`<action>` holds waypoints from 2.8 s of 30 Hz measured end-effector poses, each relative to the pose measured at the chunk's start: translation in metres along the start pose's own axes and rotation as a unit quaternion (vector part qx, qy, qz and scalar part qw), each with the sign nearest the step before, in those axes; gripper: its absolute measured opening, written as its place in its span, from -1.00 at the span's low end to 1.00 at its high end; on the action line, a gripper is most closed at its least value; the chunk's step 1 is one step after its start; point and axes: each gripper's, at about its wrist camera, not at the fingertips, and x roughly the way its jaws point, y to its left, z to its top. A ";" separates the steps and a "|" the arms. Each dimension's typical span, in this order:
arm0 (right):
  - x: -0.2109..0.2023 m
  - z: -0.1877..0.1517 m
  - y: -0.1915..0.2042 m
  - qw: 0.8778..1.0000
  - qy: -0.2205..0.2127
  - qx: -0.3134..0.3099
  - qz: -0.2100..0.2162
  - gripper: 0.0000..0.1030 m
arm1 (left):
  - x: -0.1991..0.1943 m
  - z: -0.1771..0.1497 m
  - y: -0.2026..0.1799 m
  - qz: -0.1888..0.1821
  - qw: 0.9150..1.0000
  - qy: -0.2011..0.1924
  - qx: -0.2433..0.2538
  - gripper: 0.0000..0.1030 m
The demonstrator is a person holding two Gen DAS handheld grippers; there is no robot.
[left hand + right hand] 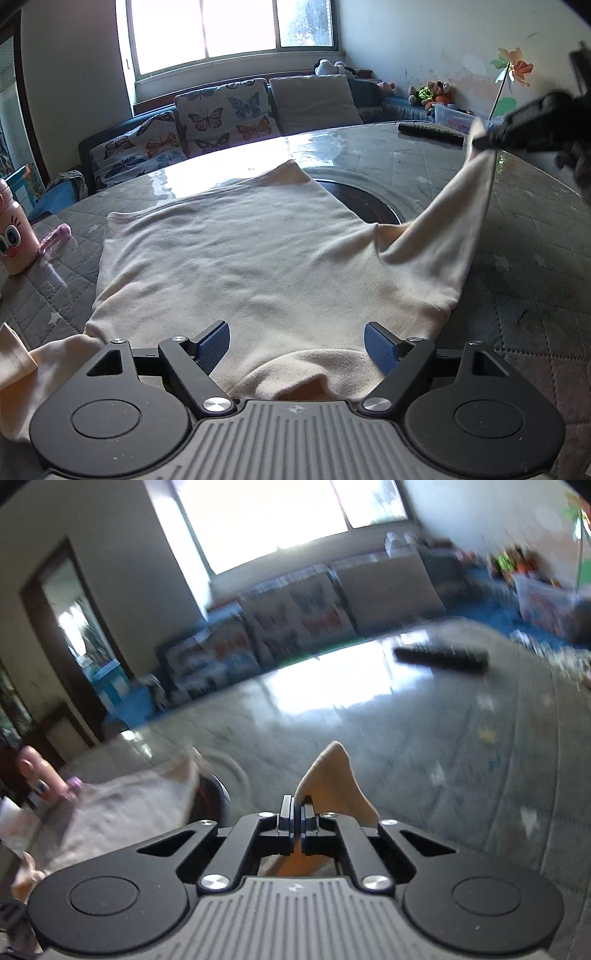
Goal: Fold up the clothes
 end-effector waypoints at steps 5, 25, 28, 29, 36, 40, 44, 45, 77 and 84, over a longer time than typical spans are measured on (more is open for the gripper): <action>-0.021 -0.001 -0.009 1.000 -0.015 -0.006 0.001 -0.95 | 0.003 -0.001 -0.001 -0.003 1.000 0.002 0.001 0.60; 0.043 -0.017 -0.010 0.994 0.062 -0.065 -0.066 -0.60 | 0.001 -0.001 0.000 -0.003 1.000 0.004 0.004 0.63; 0.050 -0.015 -0.011 0.993 0.061 -0.071 -0.067 -0.55 | 0.002 -0.001 0.000 -0.003 1.000 0.006 0.003 0.64; 0.052 -0.014 -0.012 0.993 0.060 -0.073 -0.067 -0.50 | 0.002 -0.001 0.000 -0.003 1.000 0.005 0.003 0.64; 0.040 -0.012 0.001 0.992 0.043 -0.095 -0.066 -0.30 | -0.005 0.003 0.004 0.003 1.000 -0.006 -0.002 0.64; 0.032 -0.025 0.011 0.991 0.053 -0.110 -0.047 -0.21 | -0.008 0.005 0.009 0.010 1.000 -0.010 -0.006 0.64; 0.031 -0.041 0.022 0.985 0.064 -0.150 -0.050 -0.01 | -0.008 0.002 0.013 0.015 1.000 -0.005 -0.011 0.64; 0.032 -0.044 0.023 0.984 0.067 -0.158 -0.056 -0.01 | -0.008 0.001 0.014 0.016 1.000 -0.005 -0.012 0.64; 0.007 -0.040 -0.035 0.990 0.032 -0.049 -0.125 0.35 | -0.009 -0.007 0.022 0.025 0.999 0.000 -0.028 0.68; 0.006 -0.044 -0.025 0.990 0.028 -0.047 -0.130 -0.15 | -0.010 -0.007 0.023 0.025 0.999 0.000 -0.029 0.68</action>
